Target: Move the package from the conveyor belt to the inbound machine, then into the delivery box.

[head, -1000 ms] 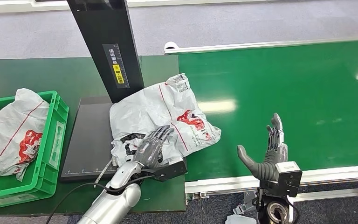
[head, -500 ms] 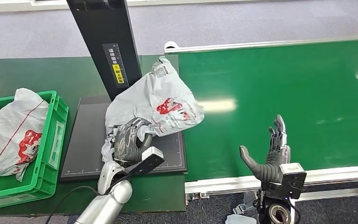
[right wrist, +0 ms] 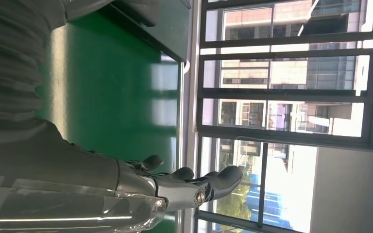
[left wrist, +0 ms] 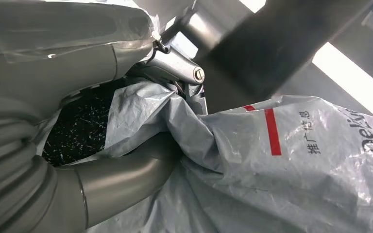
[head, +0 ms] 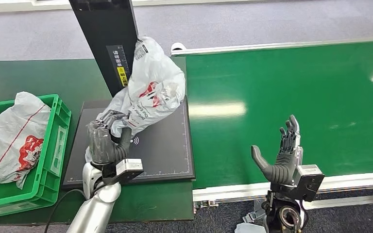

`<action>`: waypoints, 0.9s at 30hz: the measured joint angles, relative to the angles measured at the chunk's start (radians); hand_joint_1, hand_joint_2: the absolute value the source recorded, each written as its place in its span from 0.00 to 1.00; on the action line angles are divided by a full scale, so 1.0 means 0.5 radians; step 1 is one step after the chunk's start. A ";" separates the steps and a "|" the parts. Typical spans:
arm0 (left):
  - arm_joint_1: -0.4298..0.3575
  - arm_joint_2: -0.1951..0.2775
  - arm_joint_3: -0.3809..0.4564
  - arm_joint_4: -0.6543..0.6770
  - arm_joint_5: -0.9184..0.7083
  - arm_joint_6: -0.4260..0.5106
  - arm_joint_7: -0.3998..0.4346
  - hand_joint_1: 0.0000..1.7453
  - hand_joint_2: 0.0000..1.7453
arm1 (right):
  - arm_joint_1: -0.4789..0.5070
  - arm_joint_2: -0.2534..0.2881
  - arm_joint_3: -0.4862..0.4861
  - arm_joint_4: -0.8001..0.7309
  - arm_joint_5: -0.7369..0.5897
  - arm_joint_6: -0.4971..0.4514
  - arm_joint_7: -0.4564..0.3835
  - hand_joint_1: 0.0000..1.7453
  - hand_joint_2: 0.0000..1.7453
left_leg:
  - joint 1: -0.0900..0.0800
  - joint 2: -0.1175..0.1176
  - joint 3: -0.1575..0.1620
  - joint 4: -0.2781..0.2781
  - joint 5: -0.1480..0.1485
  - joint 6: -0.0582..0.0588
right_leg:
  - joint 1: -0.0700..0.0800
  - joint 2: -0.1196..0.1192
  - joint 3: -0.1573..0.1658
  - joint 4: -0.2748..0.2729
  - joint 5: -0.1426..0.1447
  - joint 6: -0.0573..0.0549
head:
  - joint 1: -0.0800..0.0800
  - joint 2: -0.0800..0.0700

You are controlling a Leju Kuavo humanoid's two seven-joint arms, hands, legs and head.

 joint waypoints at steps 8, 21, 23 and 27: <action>0.083 -0.047 0.169 -0.565 -0.278 0.001 -0.017 1.00 1.00 | -0.018 -0.016 0.024 0.048 -0.039 -0.031 -0.019 0.00 1.00 | 0.001 0.000 -0.001 0.000 0.000 0.000 | 0.001 0.000 -0.001 0.000 0.000 0.000 | 0.000 0.000; 0.028 0.104 1.085 -1.354 -0.689 0.002 -0.017 1.00 1.00 | 0.032 -0.058 0.013 0.072 -0.095 -0.061 -0.040 0.00 1.00 | 0.002 0.001 0.001 -0.001 0.000 0.000 | 0.002 0.000 -0.001 0.000 -0.001 -0.001 | 0.000 0.000; 0.024 0.122 1.177 -1.367 -0.698 0.002 -0.017 1.00 1.00 | 0.035 -0.058 0.009 0.071 -0.095 -0.061 -0.036 0.00 1.00 | 0.002 0.001 0.001 -0.001 0.000 0.000 | 0.001 0.000 -0.001 0.000 -0.001 -0.001 | 0.000 0.000; 0.016 0.143 1.276 -1.380 -0.707 0.002 -0.017 1.00 1.00 | 0.036 -0.058 0.006 0.071 -0.095 -0.060 -0.031 0.00 1.00 | 0.001 0.001 0.001 -0.001 0.001 0.000 | 0.001 0.000 -0.001 0.000 -0.001 -0.001 | 0.000 0.000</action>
